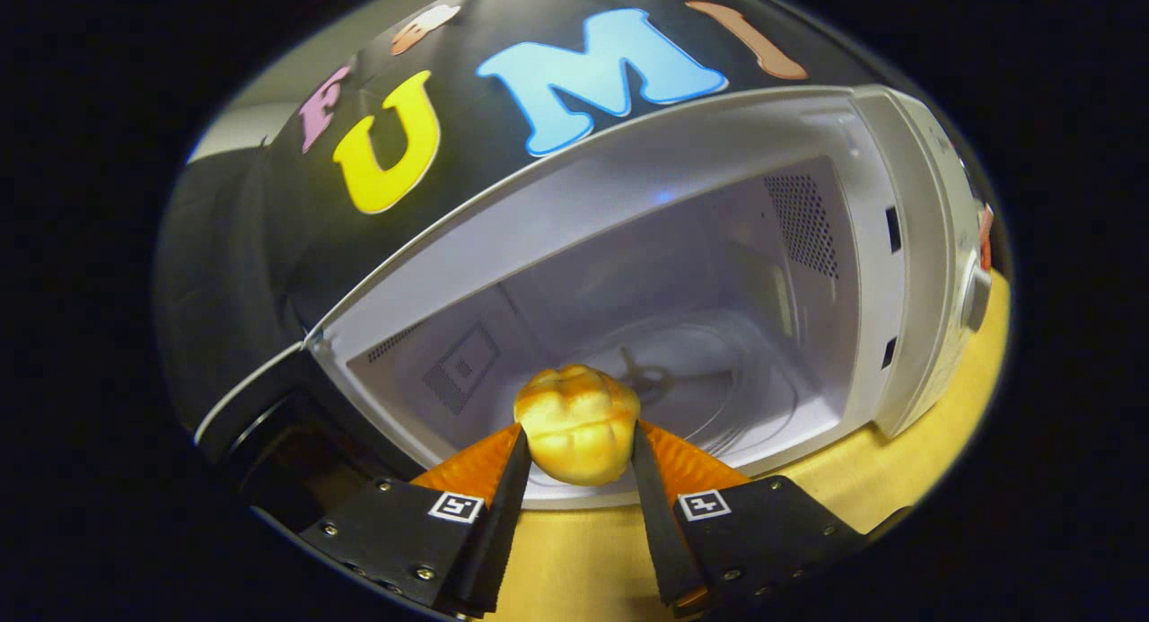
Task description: Open the microwave, put the food inside, and close the microwave door.
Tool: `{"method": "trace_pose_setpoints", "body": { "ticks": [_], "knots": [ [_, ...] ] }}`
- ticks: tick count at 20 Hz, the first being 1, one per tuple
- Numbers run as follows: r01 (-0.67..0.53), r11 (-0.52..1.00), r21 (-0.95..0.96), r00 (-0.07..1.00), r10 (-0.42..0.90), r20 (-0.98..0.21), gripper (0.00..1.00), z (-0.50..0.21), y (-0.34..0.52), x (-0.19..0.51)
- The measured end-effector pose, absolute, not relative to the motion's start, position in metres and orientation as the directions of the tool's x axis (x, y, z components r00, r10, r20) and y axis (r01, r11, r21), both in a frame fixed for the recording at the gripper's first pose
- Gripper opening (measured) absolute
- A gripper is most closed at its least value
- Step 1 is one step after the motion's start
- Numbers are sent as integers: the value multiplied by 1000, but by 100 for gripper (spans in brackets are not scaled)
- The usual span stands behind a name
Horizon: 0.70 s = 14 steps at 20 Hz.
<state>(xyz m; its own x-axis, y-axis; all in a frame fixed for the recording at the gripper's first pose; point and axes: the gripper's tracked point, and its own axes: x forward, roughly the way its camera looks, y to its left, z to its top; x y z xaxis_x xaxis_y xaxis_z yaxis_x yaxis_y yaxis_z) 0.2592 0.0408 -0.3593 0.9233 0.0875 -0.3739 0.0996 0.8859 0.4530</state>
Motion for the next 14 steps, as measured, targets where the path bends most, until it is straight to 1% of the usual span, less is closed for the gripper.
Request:
{"method": "trace_pose_setpoints", "body": {
  "ticks": [3,6,8,10,11,12,14],
  "knots": [
    [156,848,506,928,50,-370,64,-366,41,278],
    [206,806,556,916,40,-398,64,-381,40,292],
    [222,796,564,911,37,-411,64,-388,40,295],
    [213,815,539,918,22,-397,64,-388,38,296],
    [212,824,526,919,15,-394,67,-389,37,295],
    [224,830,511,916,0,-402,73,-390,35,294],
    [221,833,508,916,1,-401,78,-388,37,293]
  ]
}}
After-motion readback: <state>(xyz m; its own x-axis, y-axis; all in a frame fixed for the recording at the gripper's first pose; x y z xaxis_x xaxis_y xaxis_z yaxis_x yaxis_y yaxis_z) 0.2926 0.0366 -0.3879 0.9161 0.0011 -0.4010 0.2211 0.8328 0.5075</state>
